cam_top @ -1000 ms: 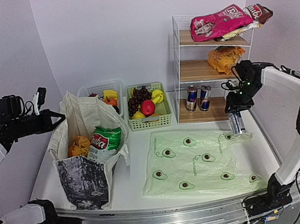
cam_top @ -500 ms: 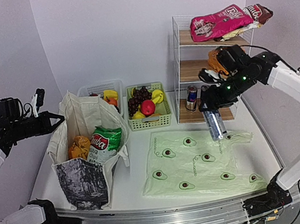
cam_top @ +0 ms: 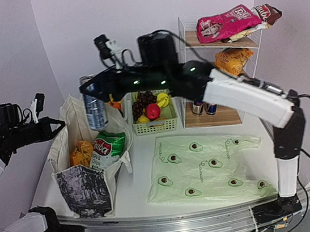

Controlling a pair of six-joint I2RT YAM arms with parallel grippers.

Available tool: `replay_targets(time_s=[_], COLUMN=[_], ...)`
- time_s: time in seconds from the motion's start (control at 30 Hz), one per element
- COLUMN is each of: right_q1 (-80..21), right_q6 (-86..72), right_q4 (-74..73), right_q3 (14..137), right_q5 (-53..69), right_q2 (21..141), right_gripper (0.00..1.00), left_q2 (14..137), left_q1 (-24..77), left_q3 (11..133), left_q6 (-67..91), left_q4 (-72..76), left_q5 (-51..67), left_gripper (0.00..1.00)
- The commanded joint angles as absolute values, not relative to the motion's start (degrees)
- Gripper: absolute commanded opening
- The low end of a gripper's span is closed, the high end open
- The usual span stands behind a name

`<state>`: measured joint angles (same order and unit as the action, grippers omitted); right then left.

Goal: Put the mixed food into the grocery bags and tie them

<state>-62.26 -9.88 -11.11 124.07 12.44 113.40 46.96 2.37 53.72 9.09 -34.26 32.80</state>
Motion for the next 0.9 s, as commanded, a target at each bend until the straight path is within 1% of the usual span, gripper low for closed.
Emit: replay_targets(time_s=[0.0,0.13,0.27,0.37,0.43,0.5,0.63,0.7,0.73,0.87], right_q1=[-65.37,-68.13,-69.65,-69.96,-70.38,-70.72,-70.75,-70.76,-70.77,-70.75], right_q6=[-9.58,-6.05,-7.22,-11.36,-12.10,-11.86,-9.91,-8.68,-8.06,-7.21], right_q4=[6.57,7.20,7.16,5.30,3.19,1.75,0.07,-2.01,-2.72,-5.59], right_q3=[134.28,138.60,136.22,133.78,133.35,133.07,134.96,136.77,137.65,140.42], right_q5=[3.16,-4.06,-10.36,-12.21,-13.27,-13.96,-13.76,-13.17,-12.73,-10.76], right_q2=[125.70,133.60,136.71,137.86,138.15,138.14,137.66,137.11,136.65,133.63], right_gripper=[0.00,0.00,0.00,0.00,0.14,0.31,0.59,0.80,0.85,0.89], left_q2=[44.90,44.61,44.44,44.35,44.33,44.26,44.27,44.29,44.28,44.33], left_q1=[2.46,2.46,2.46,2.46,2.45,2.46,2.46,2.46,2.46,2.42], left_q3=[54.28,54.55,54.89,54.95,55.10,55.24,55.73,55.99,56.12,56.40], left_q6=[10.25,11.77,12.41,13.09,13.45,13.73,14.47,14.62,14.60,14.05], left_q4=[-30.40,-30.32,-30.21,-29.97,-29.97,-30.01,-29.95,-29.94,-30.03,-30.36], left_q5=[32.56,32.78,32.81,32.64,32.18,31.51,29.01,27.85,27.29,25.05], left_gripper=[0.00,0.00,0.00,0.00,0.00,0.00,0.00,0.00,0.00,0.00])
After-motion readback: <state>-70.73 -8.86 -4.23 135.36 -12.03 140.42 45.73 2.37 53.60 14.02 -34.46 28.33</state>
